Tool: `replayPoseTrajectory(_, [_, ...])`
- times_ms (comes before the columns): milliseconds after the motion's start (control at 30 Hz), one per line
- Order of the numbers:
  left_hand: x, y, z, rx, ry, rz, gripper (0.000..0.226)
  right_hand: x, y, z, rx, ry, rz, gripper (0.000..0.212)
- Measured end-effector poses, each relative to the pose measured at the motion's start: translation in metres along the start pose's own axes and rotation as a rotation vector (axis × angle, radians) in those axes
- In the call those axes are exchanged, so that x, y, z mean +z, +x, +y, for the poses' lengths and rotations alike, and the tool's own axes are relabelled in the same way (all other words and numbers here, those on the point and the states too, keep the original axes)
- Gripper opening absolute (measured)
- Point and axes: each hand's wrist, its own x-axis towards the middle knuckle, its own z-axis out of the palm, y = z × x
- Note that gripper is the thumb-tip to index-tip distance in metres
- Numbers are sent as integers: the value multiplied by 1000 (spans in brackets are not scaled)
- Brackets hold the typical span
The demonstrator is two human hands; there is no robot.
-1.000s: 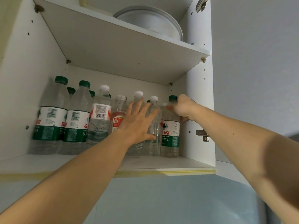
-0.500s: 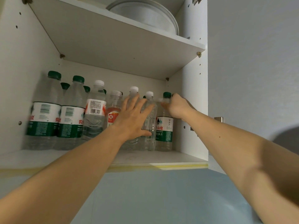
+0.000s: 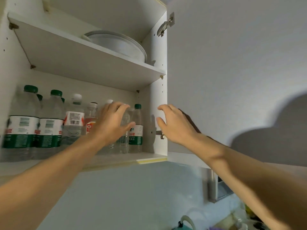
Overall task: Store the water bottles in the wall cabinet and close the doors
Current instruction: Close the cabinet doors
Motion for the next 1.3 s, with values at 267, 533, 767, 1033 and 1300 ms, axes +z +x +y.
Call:
replayPoseTrajectory(267, [-36,-33,109,73,-492,28,48,-96,-80,-11,63,-97,165,38])
replayPoseTrajectory(533, [-32,-32,211,80,-592,-130,58,-191,-110,13,170,-200,485,42])
replayPoseTrajectory(767, [-21,-10,294,25,-626,-147,73,-250,-148,63,344,-697,586,58])
replayPoseTrajectory(1033, [0,-4,360,8,-607,-165,79,-268,-180,123,487,-318,498,67])
replayPoseTrajectory(1300, [11,-9,371,90,-451,-151,77,-279,-197,129,268,71,642,64])
